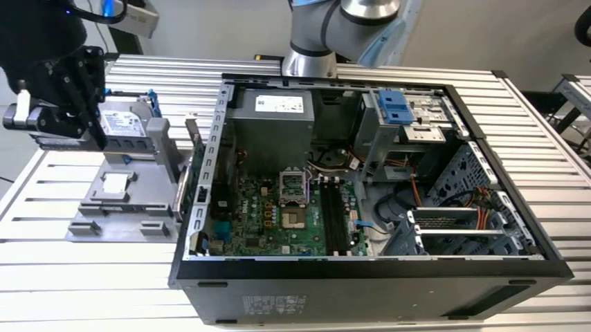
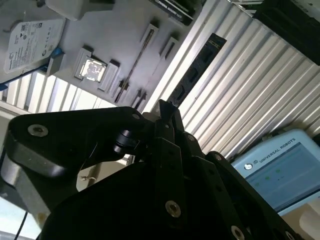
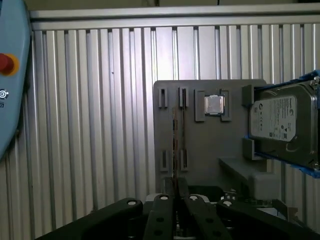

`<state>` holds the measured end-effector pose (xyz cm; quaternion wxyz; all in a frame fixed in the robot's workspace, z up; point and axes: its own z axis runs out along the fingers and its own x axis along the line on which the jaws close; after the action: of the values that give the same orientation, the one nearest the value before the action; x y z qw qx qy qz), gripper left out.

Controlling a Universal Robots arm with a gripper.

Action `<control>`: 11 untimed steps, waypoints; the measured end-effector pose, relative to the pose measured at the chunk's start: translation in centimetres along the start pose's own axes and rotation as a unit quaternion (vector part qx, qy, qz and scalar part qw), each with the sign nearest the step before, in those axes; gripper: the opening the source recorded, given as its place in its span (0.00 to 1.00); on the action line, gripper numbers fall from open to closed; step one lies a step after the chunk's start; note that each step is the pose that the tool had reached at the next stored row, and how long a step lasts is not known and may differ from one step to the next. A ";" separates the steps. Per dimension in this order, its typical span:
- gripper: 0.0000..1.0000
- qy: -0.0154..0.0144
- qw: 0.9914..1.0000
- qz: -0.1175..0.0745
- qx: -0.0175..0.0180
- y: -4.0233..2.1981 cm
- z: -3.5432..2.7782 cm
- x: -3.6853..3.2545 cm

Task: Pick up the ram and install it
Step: 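Pick up the ram and move it above insertion slot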

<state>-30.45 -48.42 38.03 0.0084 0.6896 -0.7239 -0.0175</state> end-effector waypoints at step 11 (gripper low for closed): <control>0.00 0.000 1.000 0.000 -0.002 -3.13 -0.12 -0.15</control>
<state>-27.31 -48.42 38.03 0.0100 0.6896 -0.7239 -0.0190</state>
